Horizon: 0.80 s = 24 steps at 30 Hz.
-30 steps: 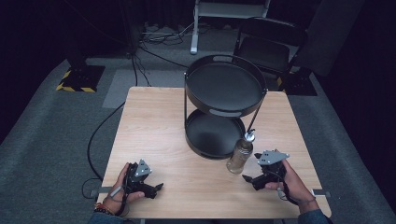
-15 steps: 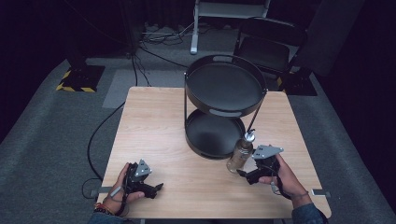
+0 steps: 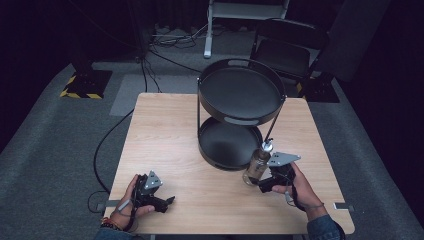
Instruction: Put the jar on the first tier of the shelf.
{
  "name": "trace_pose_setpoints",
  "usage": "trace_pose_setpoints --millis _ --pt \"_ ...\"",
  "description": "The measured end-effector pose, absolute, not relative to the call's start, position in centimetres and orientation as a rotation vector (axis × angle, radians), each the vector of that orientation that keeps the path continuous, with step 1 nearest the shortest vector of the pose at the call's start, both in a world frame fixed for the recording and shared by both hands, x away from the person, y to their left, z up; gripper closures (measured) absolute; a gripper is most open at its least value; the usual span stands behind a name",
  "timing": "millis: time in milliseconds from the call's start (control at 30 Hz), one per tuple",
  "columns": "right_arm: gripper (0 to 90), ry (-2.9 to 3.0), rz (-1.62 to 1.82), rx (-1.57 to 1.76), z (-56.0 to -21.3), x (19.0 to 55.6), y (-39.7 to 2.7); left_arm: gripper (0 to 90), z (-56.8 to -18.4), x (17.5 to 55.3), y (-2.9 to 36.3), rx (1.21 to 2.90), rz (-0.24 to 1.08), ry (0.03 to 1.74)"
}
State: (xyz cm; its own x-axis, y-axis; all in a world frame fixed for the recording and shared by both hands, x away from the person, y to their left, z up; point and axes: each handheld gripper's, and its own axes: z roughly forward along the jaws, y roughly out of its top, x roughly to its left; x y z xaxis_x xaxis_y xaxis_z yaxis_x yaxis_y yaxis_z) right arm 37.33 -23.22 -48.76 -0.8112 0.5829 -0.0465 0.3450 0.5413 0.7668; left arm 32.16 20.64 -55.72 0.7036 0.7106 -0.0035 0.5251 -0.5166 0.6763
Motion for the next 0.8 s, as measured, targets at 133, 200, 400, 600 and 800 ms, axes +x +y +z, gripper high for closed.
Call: trace_pose_setpoints --millis 133,200,400,600,800 --pt "19.7 2.477 1.152 0.802 -48.87 37.57 -22.92 0.2 -55.72 32.15 20.64 2.243 0.361 0.937" --pt "23.2 2.465 1.154 0.817 -48.90 37.71 -22.85 0.2 -55.72 32.16 20.64 2.243 0.360 0.937" --pt "30.8 2.428 1.194 0.855 -48.97 37.96 -22.97 0.1 -55.72 32.16 20.66 2.244 0.359 0.934" --pt "34.5 2.415 1.206 0.864 -49.01 38.03 -23.06 0.1 -55.72 32.16 20.65 2.244 0.358 0.935" --pt "34.7 2.404 1.210 0.865 -49.03 37.82 -23.09 0.1 -55.72 32.16 20.65 2.244 0.359 0.934"
